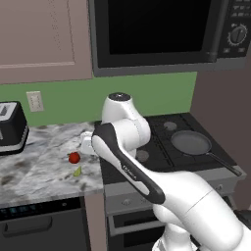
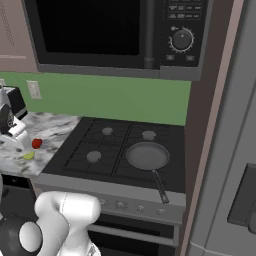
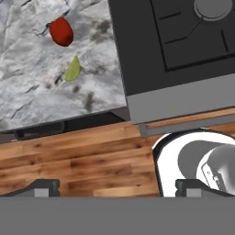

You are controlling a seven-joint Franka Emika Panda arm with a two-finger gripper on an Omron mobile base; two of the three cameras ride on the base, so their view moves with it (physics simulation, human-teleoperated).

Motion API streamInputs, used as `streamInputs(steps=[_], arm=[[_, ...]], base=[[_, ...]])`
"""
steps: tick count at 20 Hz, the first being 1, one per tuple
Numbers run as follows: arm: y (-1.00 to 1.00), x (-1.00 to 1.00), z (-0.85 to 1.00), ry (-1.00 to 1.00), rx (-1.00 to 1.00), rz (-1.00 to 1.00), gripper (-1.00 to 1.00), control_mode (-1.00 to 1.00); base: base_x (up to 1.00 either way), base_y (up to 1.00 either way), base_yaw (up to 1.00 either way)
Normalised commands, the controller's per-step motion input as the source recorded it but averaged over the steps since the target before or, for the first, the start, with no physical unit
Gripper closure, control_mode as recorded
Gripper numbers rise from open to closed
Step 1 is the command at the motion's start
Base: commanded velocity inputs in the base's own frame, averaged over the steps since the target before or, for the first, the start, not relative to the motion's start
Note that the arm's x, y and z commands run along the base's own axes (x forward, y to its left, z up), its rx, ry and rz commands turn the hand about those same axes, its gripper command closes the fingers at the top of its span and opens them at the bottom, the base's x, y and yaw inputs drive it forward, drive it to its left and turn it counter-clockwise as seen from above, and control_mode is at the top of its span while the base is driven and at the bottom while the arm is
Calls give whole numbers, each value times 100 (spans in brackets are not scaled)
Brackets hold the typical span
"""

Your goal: Put the lemon wedge and bell pepper in the pan. Then turn on the front right burner and set the heat to medium.

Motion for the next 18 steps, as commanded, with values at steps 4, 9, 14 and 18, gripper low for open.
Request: streamInputs(steps=[4, 9, 14, 18], arm=[[3, 2, -51, 1, -3, 0, -100, -100], [1, 11, -39, 0, -1, 0, -100, -100], [6, 22, -35, 0, 0, 0, -100, -100], [1, 25, -14, 0, 0, 0, -100, -100]], base=[[0, 0, 0], [0, 0, 0], [0, 0, 0], [0, 0, 0]])
